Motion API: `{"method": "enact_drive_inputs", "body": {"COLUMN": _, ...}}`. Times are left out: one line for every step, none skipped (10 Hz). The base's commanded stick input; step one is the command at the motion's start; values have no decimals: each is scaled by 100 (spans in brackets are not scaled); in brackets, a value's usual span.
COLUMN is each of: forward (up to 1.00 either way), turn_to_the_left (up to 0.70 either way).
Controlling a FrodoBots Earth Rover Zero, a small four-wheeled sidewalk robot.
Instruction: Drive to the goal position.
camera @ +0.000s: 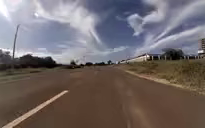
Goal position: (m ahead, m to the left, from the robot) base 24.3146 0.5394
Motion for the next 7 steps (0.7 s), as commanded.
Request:
{"method": "enact_drive_inputs", "body": {"forward": 85, "turn_to_the_left": -34}}
{"method": "enact_drive_inputs", "body": {"forward": 85, "turn_to_the_left": -34}}
{"method": "enact_drive_inputs", "body": {"forward": 85, "turn_to_the_left": -34}}
{"method": "enact_drive_inputs", "body": {"forward": 85, "turn_to_the_left": -19}}
{"method": "enact_drive_inputs", "body": {"forward": 85, "turn_to_the_left": -1}}
{"method": "enact_drive_inputs", "body": {"forward": 85, "turn_to_the_left": 0}}
{"method": "enact_drive_inputs", "body": {"forward": 85, "turn_to_the_left": 0}}
